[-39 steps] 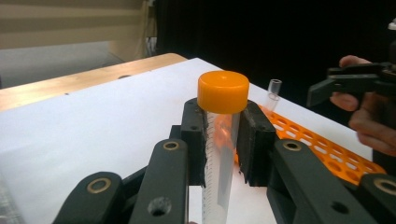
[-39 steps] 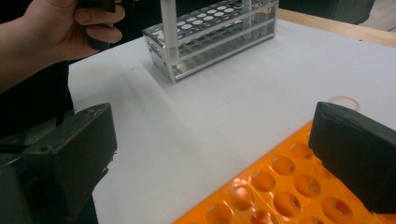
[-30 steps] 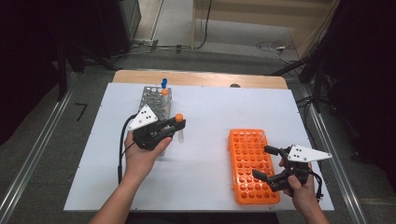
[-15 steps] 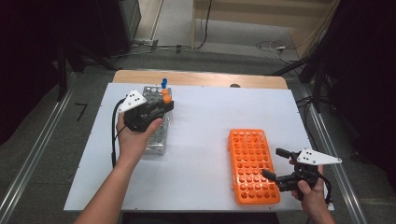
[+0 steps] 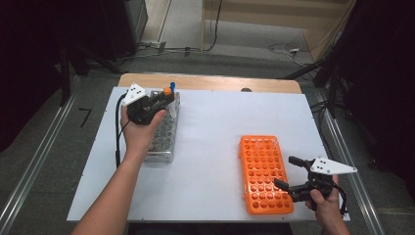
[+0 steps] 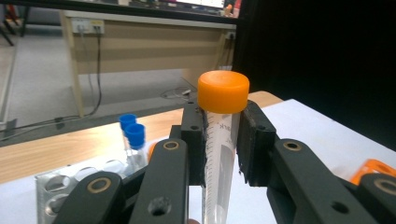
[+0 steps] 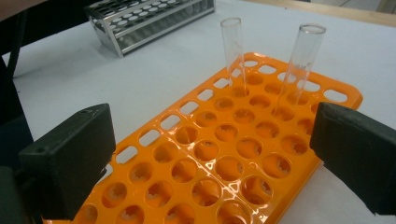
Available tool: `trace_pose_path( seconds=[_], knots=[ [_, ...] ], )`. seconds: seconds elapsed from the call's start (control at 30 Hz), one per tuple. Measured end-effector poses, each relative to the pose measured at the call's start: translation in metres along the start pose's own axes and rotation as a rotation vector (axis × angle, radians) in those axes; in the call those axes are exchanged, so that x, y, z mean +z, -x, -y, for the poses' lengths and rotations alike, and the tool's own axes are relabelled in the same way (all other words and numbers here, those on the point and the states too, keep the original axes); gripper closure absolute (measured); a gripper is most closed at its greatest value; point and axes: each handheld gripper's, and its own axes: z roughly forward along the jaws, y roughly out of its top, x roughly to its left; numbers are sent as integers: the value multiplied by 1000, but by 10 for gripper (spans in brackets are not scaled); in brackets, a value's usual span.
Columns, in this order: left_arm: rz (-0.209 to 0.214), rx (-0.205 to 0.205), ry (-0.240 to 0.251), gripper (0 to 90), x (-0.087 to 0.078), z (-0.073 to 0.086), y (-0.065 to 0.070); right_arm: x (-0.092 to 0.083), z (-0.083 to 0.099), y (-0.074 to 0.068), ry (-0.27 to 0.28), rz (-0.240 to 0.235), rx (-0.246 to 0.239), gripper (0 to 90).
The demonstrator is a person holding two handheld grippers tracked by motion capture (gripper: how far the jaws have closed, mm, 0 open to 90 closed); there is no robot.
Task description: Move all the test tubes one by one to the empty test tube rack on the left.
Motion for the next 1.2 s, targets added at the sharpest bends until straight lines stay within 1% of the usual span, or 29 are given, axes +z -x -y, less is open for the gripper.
trace_pose_path(
  seconds=[0.07,0.17,0.23,0.3,0.4,0.5,0.67,0.77,0.87,0.97,1.07,1.17,1.2],
  knots=[
    [-17,-4,8,749,3,0,-3,-2,0,1,15,-6,-5,0],
    [-42,-24,15,749,7,1,-8,-3,1,2,18,-3,-2,0],
    [-60,-28,15,749,11,2,-11,-3,1,2,17,-4,-1,0],
    [-66,-33,10,749,14,5,-12,-2,2,2,12,-8,-3,0],
    [-78,-25,3,749,19,8,-14,-1,2,2,6,-10,-3,0],
    [-89,-28,2,749,23,10,-15,-1,2,2,4,-11,-3,0],
    [-116,-6,-31,749,28,14,-15,-2,2,2,7,-9,3,0],
    [-131,-3,-53,749,29,16,-14,-2,3,2,6,-9,2,0],
    [-138,3,-89,747,31,18,-13,-1,3,2,6,-9,1,0],
    [-149,26,-134,744,33,20,-10,-1,3,2,3,-9,1,0],
    [-153,23,-160,740,33,21,-10,-1,3,3,1,-11,3,0],
    [-149,7,-165,722,33,20,-10,-1,3,3,-1,-11,6,0],
    [-140,3,-165,700,32,20,-11,-1,4,4,-1,-11,7,0]
  ],
)
